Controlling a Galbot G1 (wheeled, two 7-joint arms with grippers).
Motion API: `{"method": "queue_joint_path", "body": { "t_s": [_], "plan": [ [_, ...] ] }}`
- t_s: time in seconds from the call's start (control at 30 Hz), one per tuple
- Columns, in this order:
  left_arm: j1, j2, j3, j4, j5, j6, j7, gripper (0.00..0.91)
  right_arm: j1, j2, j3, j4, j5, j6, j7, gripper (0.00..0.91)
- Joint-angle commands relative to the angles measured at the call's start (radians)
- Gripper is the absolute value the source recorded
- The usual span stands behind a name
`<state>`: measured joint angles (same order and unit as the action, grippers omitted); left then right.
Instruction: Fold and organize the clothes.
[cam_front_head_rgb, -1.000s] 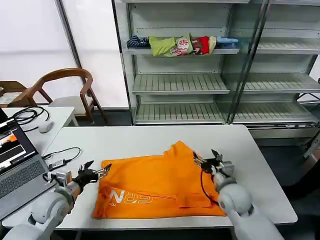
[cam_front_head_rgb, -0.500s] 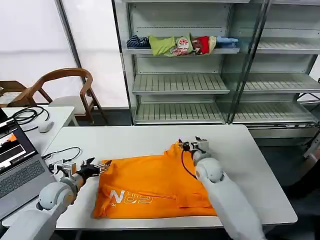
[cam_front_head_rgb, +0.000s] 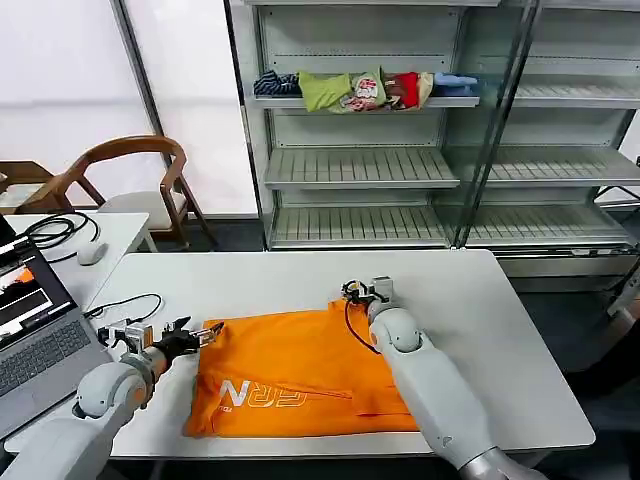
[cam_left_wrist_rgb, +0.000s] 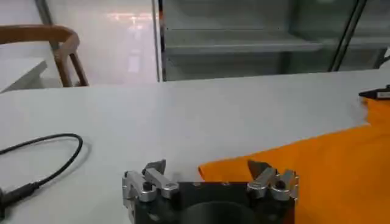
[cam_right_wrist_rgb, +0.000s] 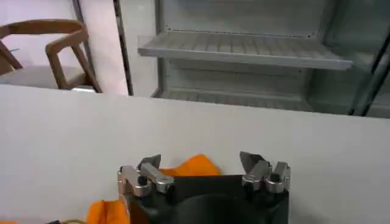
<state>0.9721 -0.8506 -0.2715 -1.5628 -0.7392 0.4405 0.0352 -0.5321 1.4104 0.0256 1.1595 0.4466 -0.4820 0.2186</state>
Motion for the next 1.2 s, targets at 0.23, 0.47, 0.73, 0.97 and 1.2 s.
{"method": "queue_joint_path", "body": {
  "t_s": [0.23,0.47,0.73,0.97,1.2],
  "plan": [
    [-0.007,0.001,0.008,0.027,0.001,-0.005,0.001,0.907,0.017,0.018,-0.005,-0.042,-0.002,-0.009,-0.001,0.907],
    [-0.006,0.001,0.013,0.025,0.005,-0.004,0.008,0.02,0.02,0.019,-0.006,-0.045,0.002,-0.018,0.0,0.161],
    [-0.01,-0.003,0.024,0.023,0.004,-0.006,0.015,0.02,0.014,0.007,-0.003,-0.026,0.028,-0.03,-0.002,0.0],
    [-0.007,-0.006,0.028,0.024,0.005,-0.007,0.017,0.02,0.003,0.001,0.001,-0.018,0.032,-0.032,-0.005,0.0],
    [-0.012,-0.008,0.032,0.021,0.005,-0.009,0.018,0.02,0.005,0.0,0.003,-0.019,0.031,-0.031,-0.009,0.0]
  ]
}}
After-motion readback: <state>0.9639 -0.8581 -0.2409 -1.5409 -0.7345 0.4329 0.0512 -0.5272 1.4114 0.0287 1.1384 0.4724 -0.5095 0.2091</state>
